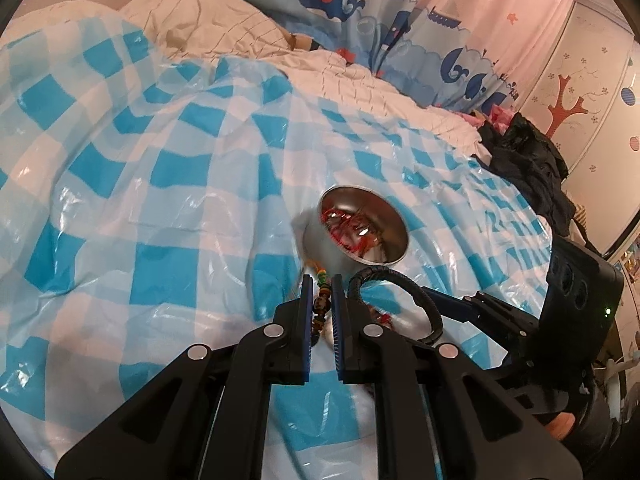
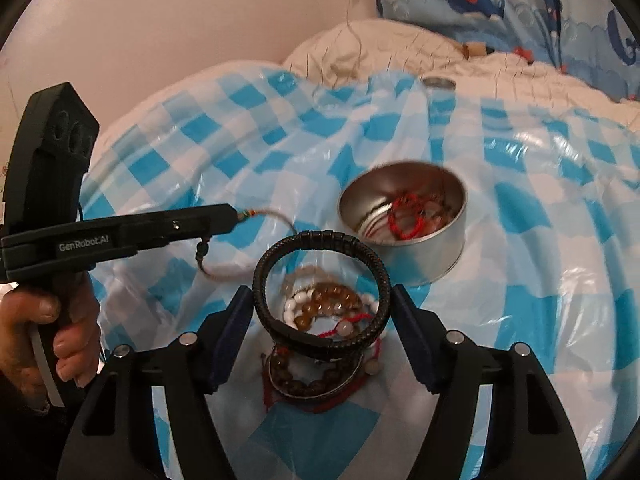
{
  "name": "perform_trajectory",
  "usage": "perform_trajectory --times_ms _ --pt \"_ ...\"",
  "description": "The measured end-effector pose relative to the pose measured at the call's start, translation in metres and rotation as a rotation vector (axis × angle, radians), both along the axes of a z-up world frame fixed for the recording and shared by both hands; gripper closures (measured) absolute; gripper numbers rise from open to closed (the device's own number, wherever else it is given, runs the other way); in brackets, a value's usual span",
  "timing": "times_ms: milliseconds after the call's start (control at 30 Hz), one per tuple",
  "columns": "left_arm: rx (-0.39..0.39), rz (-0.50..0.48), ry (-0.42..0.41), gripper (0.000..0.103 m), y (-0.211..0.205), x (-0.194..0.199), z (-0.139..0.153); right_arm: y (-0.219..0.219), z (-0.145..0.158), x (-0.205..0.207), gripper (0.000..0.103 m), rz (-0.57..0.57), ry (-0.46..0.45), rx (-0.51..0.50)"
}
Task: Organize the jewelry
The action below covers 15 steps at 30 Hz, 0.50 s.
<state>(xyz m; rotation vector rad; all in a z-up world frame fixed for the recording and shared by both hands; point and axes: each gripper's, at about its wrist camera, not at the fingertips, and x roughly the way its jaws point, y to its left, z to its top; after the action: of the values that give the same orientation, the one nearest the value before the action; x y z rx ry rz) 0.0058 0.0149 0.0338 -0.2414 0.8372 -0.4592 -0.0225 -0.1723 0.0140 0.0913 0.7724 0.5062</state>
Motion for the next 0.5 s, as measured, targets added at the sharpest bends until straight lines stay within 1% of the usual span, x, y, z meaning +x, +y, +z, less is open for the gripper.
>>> perform_trajectory --times_ms 133,367,500 --pt "-0.015 -0.016 -0.020 0.095 -0.009 0.002 0.008 -0.010 0.008 0.000 0.035 -0.043 -0.031 0.001" --pt "-0.058 -0.030 -0.042 0.095 -0.023 0.009 0.019 -0.026 0.011 0.005 0.035 -0.107 -0.022 -0.013" --pt "-0.093 -0.039 -0.052 0.095 -0.031 0.013 0.025 -0.030 0.012 0.006 0.035 -0.119 -0.018 -0.013"
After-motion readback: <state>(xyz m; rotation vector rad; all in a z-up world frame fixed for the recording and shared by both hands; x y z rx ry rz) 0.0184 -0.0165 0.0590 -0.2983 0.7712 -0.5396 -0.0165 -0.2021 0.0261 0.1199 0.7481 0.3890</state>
